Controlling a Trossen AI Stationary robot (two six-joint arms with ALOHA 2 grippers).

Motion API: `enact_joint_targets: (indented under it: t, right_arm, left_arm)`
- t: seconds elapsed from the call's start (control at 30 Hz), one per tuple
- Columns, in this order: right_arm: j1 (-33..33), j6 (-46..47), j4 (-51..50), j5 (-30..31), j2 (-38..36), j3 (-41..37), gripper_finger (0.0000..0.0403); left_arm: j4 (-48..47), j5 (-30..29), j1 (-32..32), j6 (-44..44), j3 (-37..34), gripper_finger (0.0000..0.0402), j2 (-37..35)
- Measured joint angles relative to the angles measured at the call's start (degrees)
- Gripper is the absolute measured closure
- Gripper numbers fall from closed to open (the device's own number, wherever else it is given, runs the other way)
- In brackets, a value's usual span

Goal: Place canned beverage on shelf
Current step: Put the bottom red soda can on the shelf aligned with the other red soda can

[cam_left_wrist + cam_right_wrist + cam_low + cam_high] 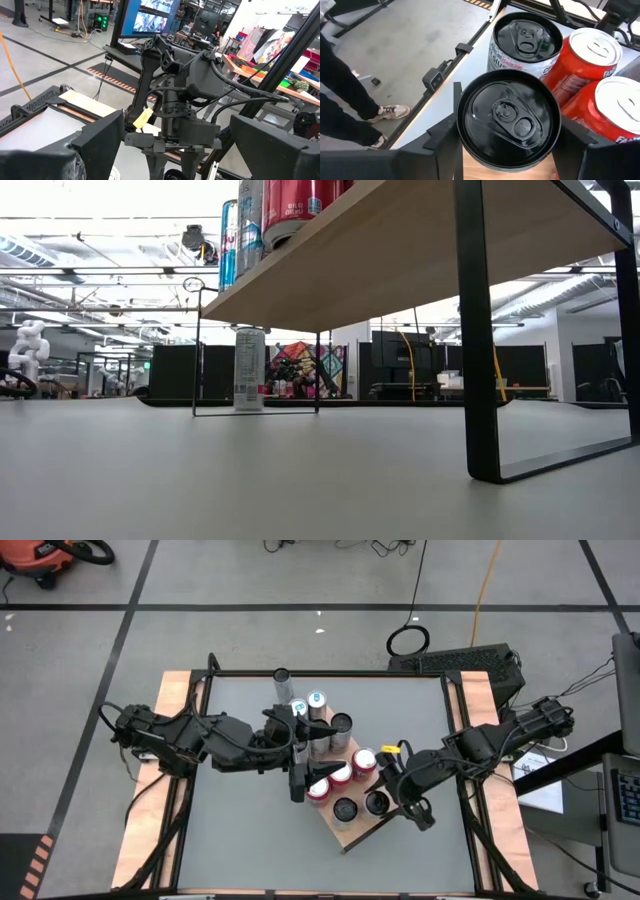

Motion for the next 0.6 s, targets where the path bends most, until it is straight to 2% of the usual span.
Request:
enact_joint_targets:
  t: [0.13, 0.4, 0.6]
  right_arm:
    - [0.0, -0.2, 0.0, 0.1, 0.0, 0.0, 0.0183]
    - [-0.6, 0.4, -0.3, -1.4, 0.0, 0.0, 0.0140]
    - [-1.3, 1.5, 0.3, -1.5, 0.3, 0.2, 0.0125]
  left_arm:
    - [0.1, 0.0, 0.0, -0.1, 0.0, 0.0034, 0.0]
    - [0.1, 0.0, 0.0, -1.5, 0.0, 0.0034, 0.0]
    - [0.1, 0.0, 0.0, -1.5, 0.0, 0.0034, 0.0]
